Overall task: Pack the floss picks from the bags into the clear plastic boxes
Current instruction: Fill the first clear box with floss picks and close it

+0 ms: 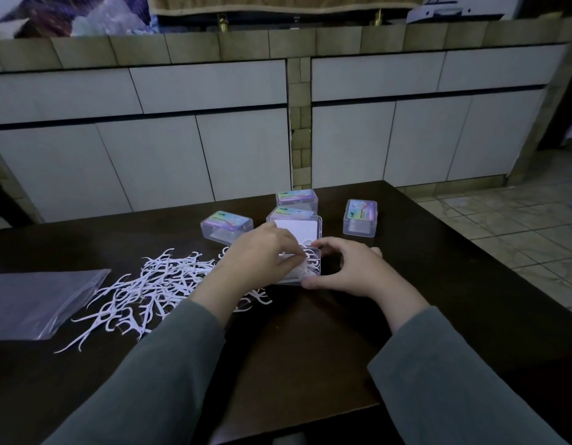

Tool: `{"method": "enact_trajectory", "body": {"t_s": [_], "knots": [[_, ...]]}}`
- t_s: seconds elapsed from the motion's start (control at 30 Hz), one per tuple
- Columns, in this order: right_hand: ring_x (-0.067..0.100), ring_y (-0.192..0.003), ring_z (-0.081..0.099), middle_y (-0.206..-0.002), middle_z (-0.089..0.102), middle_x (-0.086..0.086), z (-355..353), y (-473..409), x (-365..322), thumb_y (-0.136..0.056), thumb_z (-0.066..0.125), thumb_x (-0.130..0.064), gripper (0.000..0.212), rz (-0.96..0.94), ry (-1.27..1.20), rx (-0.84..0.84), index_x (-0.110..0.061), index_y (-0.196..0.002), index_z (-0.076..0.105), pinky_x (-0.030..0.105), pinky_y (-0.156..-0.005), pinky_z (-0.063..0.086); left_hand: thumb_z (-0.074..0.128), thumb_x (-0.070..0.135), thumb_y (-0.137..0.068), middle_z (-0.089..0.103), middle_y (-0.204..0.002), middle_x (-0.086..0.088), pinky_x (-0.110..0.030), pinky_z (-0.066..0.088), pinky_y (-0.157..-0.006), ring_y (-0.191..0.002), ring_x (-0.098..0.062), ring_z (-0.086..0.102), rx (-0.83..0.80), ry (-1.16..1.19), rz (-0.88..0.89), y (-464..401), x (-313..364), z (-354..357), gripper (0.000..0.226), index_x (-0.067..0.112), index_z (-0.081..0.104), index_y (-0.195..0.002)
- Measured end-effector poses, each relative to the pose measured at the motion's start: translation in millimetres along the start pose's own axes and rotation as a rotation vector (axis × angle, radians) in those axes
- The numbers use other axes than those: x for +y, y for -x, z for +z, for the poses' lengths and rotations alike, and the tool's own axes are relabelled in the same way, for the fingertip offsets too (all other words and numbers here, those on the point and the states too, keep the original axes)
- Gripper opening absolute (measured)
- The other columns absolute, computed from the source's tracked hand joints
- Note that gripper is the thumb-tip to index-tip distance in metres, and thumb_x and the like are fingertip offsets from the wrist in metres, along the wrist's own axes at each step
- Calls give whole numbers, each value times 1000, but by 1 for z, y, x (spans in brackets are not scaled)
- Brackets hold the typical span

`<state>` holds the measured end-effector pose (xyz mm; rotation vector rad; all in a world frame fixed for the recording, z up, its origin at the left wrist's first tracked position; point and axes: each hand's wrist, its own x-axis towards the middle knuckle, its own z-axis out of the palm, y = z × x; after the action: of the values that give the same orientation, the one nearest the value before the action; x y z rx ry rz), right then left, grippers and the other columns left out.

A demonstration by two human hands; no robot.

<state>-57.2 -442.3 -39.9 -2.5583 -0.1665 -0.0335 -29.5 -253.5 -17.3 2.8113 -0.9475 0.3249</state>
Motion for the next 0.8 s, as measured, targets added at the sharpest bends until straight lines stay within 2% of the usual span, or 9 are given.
{"method": "enact_trajectory", "body": {"t_s": [0.13,0.23,0.4,0.53,0.63,0.73,0.8], "knots": [[11,-123,45,-132,54,-17,0,0,-1,-70,70,-68,78,13,1,-6,-41,-137,40,45,-109,25,56,43,-93,59,-126,12,-33,47,-90,-113,-9,45,70,43,-84,-3,0,1,30,32,65,-120],[11,-125,45,-132,54,-17,-1,0,-1,-70,70,-67,79,16,-2,-8,-41,-138,40,47,-110,24,54,44,-93,59,-129,12,-29,44,-91,-117,-9,46,20,41,-93,-6,2,4,35,32,62,-125],[11,-123,47,-130,56,-18,-1,1,-1,-68,73,-66,85,24,-48,1,-39,-140,35,47,-110,22,58,38,-92,67,-116,15,-26,47,-80,-99,-2,46,65,59,-62,1,-6,2,26,31,70,-115],[10,-121,47,-131,55,-19,0,0,-1,-67,71,-68,83,26,-18,3,-41,-138,38,45,-109,24,63,36,-89,70,-108,15,-31,51,-82,-95,-2,52,44,150,-50,5,-12,4,21,33,72,-108],[10,-122,46,-130,55,-19,1,1,-2,-67,71,-69,81,31,-11,7,-41,-137,40,45,-110,23,66,36,-88,67,-108,14,-32,53,-84,-96,-4,57,99,316,-83,8,-20,-1,21,31,70,-108],[11,-125,45,-131,55,-18,2,1,-2,-67,71,-68,81,42,-8,13,-41,-137,40,47,-112,20,72,42,-80,62,-112,15,-18,45,-84,-99,0,54,12,422,-151,20,-33,-15,33,32,68,-111],[12,-126,45,-132,55,-17,2,1,-3,-67,71,-68,81,46,-7,22,-41,-137,40,49,-113,20,76,40,-76,62,-115,17,-22,42,-92,-106,0,52,-62,437,-205,26,-39,-19,34,36,68,-109]]}}
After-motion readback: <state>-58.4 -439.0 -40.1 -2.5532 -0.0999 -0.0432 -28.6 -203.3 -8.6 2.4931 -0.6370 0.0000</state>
